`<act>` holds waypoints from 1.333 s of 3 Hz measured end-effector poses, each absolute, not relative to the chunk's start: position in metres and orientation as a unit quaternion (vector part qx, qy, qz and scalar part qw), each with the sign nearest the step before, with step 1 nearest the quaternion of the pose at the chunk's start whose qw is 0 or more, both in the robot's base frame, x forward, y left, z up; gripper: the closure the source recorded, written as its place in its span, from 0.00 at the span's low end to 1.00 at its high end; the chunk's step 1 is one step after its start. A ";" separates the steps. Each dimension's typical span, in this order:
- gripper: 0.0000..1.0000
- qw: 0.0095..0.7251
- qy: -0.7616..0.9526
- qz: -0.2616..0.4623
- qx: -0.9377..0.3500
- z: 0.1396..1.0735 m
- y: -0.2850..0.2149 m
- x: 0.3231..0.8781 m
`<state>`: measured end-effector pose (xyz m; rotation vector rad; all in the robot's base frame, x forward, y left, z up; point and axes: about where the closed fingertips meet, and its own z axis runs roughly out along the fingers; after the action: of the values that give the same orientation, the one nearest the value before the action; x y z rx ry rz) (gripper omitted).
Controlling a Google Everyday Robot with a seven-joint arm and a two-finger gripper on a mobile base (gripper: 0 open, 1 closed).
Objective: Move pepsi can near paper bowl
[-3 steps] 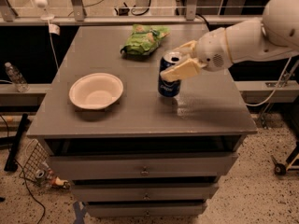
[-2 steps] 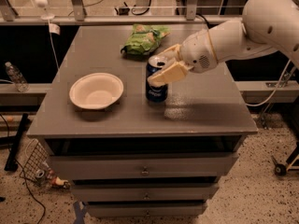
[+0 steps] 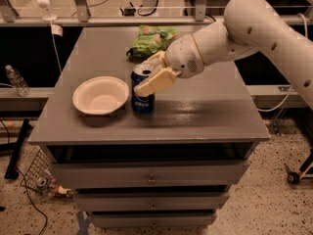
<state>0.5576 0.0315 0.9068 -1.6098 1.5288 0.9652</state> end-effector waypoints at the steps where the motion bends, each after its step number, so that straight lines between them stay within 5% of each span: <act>1: 1.00 0.350 0.573 0.379 -0.637 0.908 0.047 0.554; 2: 1.00 0.352 0.570 0.375 -0.641 0.904 0.051 0.555; 4: 0.59 0.360 0.574 0.367 -0.637 0.899 0.050 0.556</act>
Offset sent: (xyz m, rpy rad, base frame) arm -0.0005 0.0184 -0.0083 -0.0001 -0.0448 0.0373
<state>0.5560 0.0501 0.8991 -1.6430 1.4811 0.9458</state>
